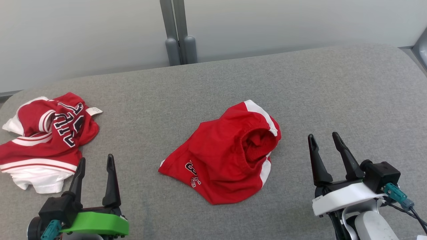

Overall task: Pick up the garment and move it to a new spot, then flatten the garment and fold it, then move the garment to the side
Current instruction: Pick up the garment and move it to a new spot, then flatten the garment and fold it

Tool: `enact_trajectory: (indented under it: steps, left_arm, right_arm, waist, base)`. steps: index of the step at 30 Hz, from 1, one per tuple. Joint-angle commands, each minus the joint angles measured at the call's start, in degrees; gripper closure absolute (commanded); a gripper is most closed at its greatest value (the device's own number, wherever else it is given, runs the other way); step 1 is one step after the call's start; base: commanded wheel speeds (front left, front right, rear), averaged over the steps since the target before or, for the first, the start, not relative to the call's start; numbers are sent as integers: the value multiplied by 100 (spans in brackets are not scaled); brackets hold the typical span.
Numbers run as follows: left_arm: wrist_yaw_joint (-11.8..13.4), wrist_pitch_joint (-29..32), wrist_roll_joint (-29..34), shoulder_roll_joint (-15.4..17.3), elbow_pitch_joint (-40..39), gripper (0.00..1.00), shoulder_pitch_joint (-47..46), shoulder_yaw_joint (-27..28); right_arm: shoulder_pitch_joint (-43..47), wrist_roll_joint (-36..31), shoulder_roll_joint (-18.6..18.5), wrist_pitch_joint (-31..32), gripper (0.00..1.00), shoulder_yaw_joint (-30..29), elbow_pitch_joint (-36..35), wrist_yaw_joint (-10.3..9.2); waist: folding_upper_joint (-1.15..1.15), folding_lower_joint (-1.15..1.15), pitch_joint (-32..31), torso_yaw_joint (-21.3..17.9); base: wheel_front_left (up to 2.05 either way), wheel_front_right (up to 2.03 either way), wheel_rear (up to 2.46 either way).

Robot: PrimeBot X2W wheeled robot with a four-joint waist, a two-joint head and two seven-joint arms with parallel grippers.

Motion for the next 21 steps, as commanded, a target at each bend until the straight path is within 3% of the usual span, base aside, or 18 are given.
enact_trajectory:
  steps: [1,8,16,21]
  left_arm:
    - [-60,-2,38,-21,25,0,9,67]
    - [-257,-2,289,-220,180,0,-29,230]
    - [-431,-2,353,-405,372,0,-48,345]
    - [-509,-2,384,-492,468,0,-64,378]
  right_arm:
    - [13,-48,-10,-17,0,-8,-14,3]
    - [-37,139,-97,-17,0,243,56,3]
    - [-331,1031,-683,12,0,1613,386,3]
    - [-730,1601,-948,761,0,2319,1017,2]
  waist:
    - [0,0,3,5]
    - [0,0,-50,76]
    - [0,0,-200,356]
    - [0,0,-261,637]
  base:
    - [0,0,0]
    - [0,0,0]
    - [0,0,0]
    - [0,0,0]
